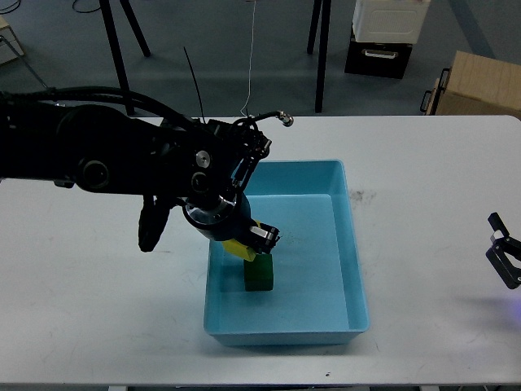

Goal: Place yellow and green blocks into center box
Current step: 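Carry the yellow cube into the box onto the green cube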

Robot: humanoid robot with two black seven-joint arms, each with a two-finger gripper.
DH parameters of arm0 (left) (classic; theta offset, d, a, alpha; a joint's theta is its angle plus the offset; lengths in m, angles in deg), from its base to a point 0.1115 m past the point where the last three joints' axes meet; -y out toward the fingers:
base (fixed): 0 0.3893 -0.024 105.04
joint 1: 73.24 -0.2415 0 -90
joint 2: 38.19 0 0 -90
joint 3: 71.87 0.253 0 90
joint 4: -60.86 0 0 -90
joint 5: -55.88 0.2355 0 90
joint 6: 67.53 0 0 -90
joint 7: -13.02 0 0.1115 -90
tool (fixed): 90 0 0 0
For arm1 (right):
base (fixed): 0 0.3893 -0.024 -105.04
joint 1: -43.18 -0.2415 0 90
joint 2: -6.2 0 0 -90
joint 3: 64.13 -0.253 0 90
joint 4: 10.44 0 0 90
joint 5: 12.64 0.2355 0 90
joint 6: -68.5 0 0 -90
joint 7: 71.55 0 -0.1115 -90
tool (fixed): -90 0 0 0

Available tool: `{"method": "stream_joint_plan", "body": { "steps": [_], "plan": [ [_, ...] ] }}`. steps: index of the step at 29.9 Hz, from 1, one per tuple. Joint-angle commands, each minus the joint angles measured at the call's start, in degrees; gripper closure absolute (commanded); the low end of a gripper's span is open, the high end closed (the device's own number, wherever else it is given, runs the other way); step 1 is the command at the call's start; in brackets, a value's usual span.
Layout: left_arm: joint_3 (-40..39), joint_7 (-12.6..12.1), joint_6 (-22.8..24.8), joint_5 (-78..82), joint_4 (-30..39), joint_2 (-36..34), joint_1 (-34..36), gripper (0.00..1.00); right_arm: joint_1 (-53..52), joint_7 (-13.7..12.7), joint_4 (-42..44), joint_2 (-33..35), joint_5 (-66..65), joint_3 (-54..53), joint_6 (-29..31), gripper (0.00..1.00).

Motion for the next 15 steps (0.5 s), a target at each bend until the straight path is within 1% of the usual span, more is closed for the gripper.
{"method": "stream_joint_plan", "body": {
  "steps": [1, 6, 9, 10, 11, 15],
  "plan": [
    [0.01, -0.01, 0.00, 0.04, -1.29, 0.68, -1.80, 0.87, -0.04, 0.00, 0.07, -0.04, 0.00, 0.15, 0.00, 0.01],
    [-0.17, -0.01, 0.00, -0.04, -3.22, 1.82, -3.82, 0.61, 0.05, 0.00, 0.07, -0.04, -0.09, 0.33, 0.00, 0.01],
    [-0.17, -0.01, 0.00, -0.04, -4.63, 2.00, -4.79, 0.44, 0.23, 0.00, -0.01, -0.04, -0.09, 0.15, 0.00, 0.01],
    [-0.17, -0.01, 0.00, -0.04, -4.72, 2.00, -4.87, 0.32, 0.23, 0.00, -0.01, -0.04, -0.09, 0.06, 0.00, 0.01],
    [-0.17, -0.01, 0.00, -0.04, -4.99, 2.00, -4.96, 0.00, 0.23, 0.00, -0.01, -0.04, -0.09, -0.02, 0.00, 0.01],
    [-0.52, -0.01, 0.00, -0.04, -5.43, 2.26, -4.70, 0.00, 0.23, 0.00, -0.01, 0.05, 0.00, -0.03, 0.00, 0.01]
  ]
}}
